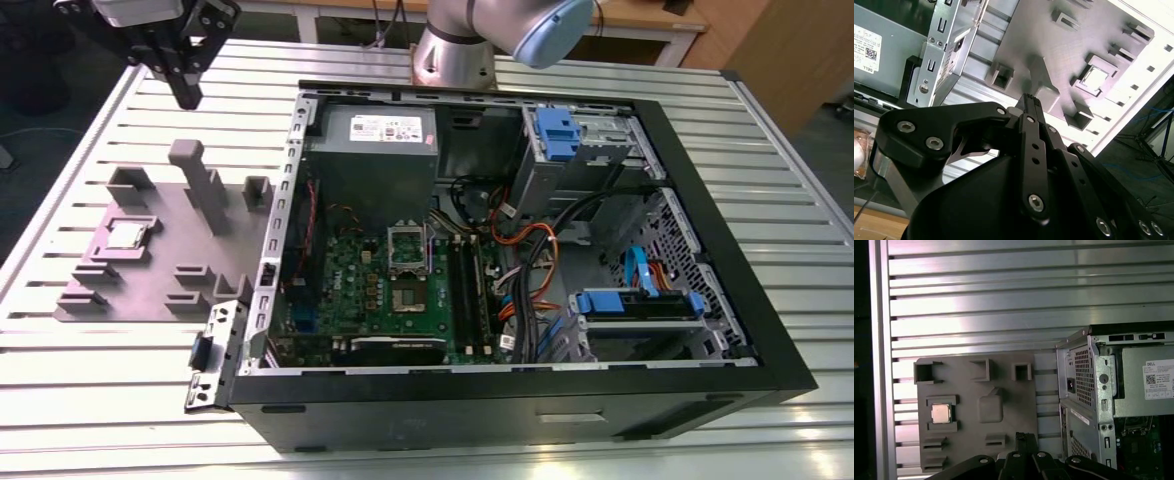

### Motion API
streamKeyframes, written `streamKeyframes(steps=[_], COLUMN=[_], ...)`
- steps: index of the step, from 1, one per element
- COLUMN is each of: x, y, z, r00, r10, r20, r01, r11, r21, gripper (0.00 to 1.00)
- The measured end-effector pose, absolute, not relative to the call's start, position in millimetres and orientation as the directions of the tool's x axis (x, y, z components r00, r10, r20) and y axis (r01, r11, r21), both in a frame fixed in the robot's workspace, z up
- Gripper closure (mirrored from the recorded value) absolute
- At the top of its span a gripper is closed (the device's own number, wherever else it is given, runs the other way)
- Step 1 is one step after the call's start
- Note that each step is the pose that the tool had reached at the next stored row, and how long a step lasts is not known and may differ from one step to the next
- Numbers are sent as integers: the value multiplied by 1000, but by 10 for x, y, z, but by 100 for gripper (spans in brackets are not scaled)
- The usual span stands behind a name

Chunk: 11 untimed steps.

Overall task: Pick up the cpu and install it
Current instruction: 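Reach for the cpu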

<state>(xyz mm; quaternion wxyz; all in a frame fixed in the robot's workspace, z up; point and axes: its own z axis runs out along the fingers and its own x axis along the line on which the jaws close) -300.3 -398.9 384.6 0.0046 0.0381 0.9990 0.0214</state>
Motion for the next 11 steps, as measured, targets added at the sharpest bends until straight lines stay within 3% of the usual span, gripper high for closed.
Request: streamKeyframes(steps=[11], x=[-3077], y=[-3989], z=[3843], r00=[-997], r10=[76], r20=[-8], r01=[76], r11=[996], r21=[43], gripper=[89])
